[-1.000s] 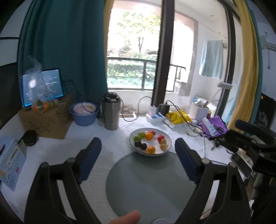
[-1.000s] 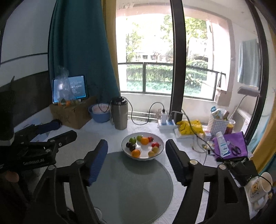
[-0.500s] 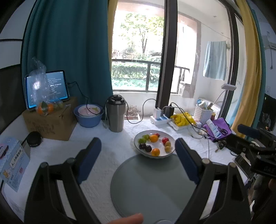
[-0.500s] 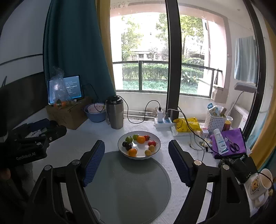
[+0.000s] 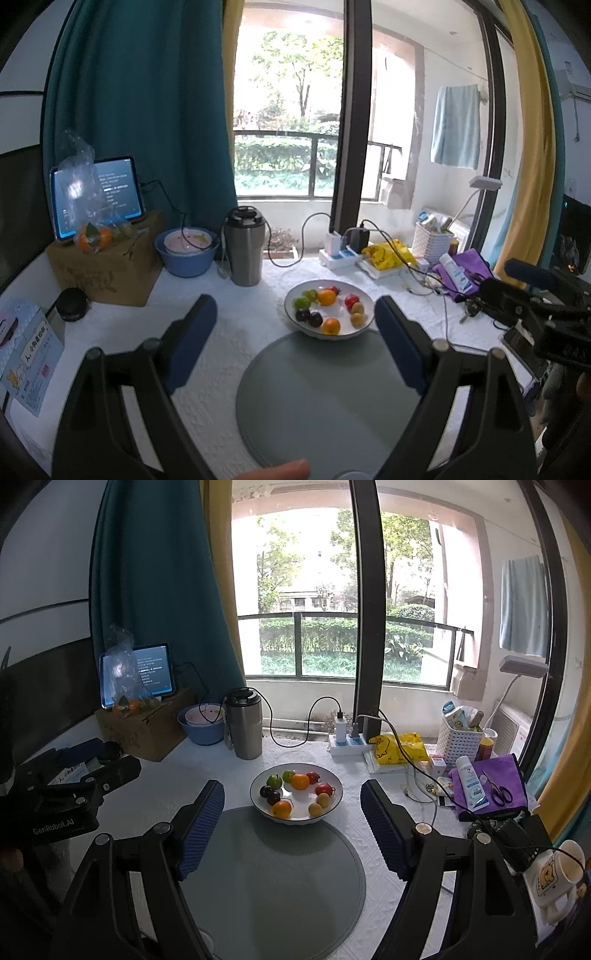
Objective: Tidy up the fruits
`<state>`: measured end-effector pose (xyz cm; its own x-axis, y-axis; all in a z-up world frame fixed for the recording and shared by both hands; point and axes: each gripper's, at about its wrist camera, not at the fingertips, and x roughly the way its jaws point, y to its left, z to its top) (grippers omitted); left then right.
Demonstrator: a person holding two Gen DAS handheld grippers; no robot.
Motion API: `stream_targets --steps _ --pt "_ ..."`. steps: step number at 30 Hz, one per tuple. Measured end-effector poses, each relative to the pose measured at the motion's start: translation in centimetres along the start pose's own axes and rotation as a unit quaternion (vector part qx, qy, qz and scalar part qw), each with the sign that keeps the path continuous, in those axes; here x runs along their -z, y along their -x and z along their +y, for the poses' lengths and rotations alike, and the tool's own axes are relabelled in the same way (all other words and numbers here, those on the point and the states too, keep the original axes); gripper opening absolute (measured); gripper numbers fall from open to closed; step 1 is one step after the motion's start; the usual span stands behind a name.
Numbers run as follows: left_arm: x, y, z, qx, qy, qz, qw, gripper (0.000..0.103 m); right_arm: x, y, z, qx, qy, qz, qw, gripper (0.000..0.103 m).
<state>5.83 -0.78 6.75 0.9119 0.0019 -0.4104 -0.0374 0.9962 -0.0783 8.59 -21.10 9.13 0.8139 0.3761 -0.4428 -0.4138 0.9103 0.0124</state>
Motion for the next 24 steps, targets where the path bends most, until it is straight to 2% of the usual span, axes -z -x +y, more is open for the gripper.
stream_targets --steps 24 --pt "-0.15 0.86 -0.36 0.005 -0.008 -0.013 0.9999 0.088 -0.15 0.72 -0.18 0.005 -0.001 -0.012 1.000 0.079"
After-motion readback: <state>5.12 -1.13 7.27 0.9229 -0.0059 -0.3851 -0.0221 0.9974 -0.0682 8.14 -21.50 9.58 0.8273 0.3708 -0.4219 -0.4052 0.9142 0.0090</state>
